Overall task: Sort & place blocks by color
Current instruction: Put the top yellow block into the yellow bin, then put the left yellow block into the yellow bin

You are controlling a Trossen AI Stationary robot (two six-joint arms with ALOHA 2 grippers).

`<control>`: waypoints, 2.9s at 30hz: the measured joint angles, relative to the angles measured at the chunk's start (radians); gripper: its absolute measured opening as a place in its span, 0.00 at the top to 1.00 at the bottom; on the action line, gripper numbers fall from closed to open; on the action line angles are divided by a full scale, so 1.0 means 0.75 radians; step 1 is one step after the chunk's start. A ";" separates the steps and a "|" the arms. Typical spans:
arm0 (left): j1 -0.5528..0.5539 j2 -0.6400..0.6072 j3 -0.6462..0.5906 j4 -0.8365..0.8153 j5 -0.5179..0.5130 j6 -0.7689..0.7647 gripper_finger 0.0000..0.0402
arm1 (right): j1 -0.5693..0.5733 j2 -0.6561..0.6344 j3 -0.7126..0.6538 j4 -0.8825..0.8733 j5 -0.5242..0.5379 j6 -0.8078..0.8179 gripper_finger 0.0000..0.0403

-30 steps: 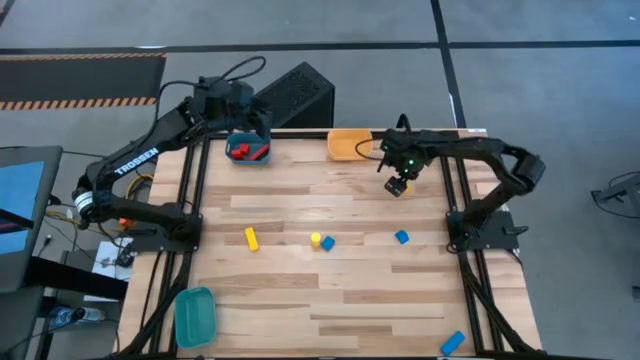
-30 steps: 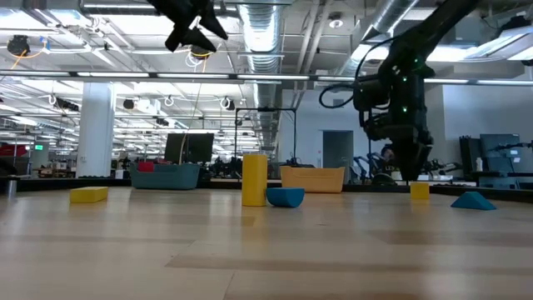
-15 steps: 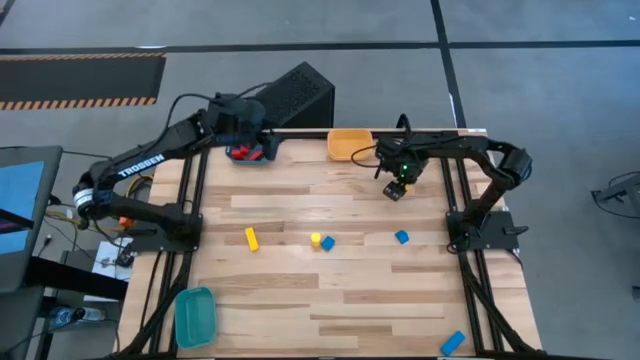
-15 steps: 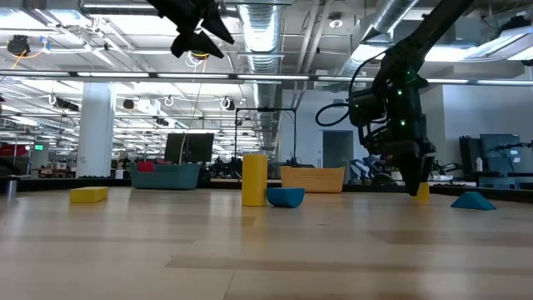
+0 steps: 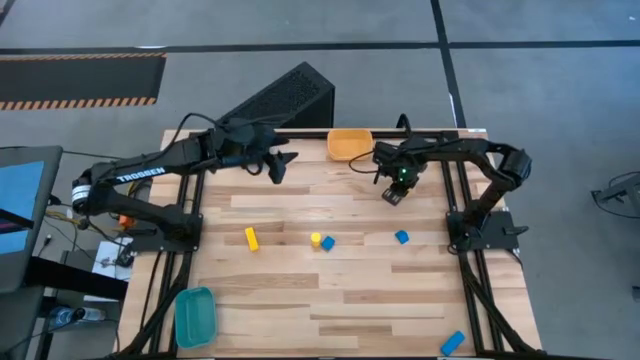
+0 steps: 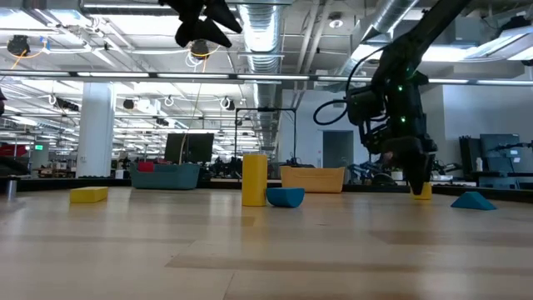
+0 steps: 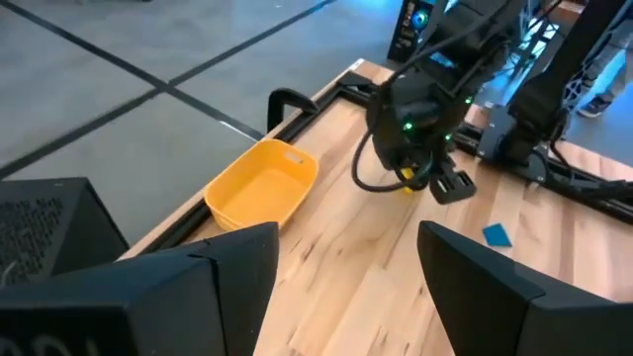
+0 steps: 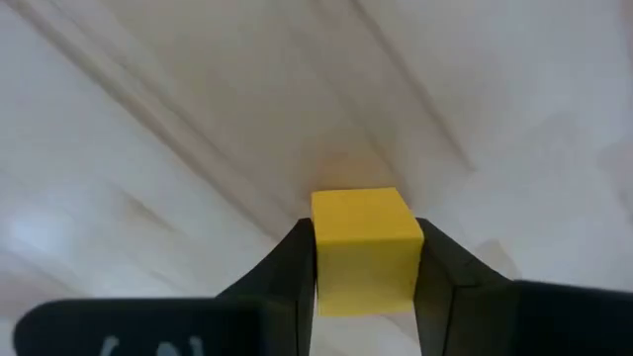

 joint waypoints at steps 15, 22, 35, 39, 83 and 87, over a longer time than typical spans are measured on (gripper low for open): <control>-0.012 -0.219 -0.001 -0.210 -0.030 0.090 0.71 | 0.352 -0.233 -0.002 0.524 -0.183 0.427 0.72; -0.014 -0.210 -0.044 -0.148 -0.030 0.065 0.80 | 0.152 -0.243 0.033 0.890 -0.120 0.398 0.72; -0.106 -0.237 -0.480 0.068 -0.030 -0.381 0.86 | -0.164 0.312 0.559 0.524 -0.132 0.058 0.72; -0.192 -0.237 -0.497 -0.003 -0.105 -0.464 0.87 | -0.164 0.404 0.641 0.484 -0.101 0.021 0.72; -0.658 -0.225 -0.959 -0.306 -0.036 -1.339 0.41 | 0.850 0.274 0.673 0.732 0.335 0.871 0.30; -0.658 -0.212 -1.033 -0.132 -0.040 -1.345 0.41 | 0.918 0.360 0.690 0.718 0.342 0.990 0.30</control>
